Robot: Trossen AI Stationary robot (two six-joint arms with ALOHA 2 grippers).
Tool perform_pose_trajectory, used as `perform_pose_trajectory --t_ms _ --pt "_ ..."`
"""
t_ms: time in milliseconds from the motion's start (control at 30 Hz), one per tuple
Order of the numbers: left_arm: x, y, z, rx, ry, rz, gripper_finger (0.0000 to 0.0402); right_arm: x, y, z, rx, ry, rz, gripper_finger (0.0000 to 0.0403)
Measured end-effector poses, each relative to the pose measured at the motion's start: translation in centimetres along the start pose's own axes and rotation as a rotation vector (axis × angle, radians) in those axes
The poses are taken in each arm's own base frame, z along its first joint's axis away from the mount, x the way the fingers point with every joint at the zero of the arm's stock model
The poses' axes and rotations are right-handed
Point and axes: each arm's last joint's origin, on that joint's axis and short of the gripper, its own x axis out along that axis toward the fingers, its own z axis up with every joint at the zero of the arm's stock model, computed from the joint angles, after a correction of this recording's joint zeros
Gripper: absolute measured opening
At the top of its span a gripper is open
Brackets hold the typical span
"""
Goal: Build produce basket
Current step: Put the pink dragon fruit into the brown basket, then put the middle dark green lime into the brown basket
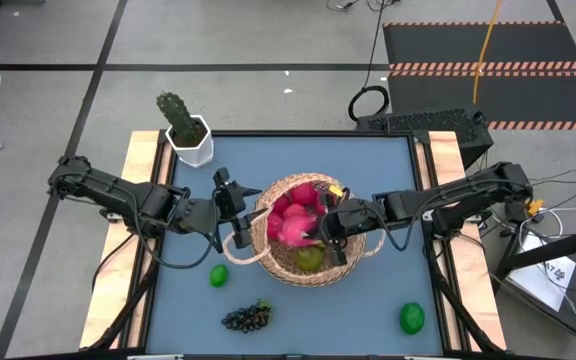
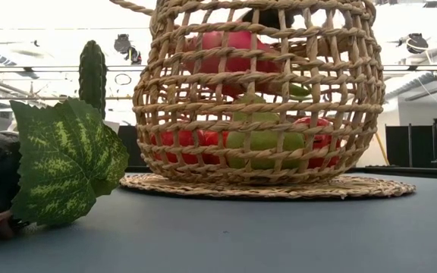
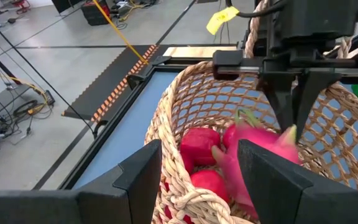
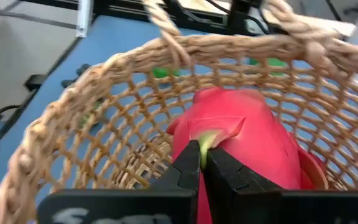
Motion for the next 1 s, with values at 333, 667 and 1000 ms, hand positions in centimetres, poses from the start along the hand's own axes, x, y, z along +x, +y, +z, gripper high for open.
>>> perform_pose_trajectory --t_ms 333,667,1000 --pt "0.0 0.0 0.0 0.000 -0.001 0.000 0.0212 0.4 0.1 -0.3 -0.102 -0.002 0.005 0.0026" --pt "0.0 0.0 0.0 0.000 -0.001 0.000 0.0212 1.6 0.0 -0.4 -0.142 -0.009 -0.019 0.0156" --pt "0.0 0.0 0.0 0.014 0.001 0.000 0.0212 -0.5 -0.3 0.6 -0.149 -0.065 -0.112 0.0171"
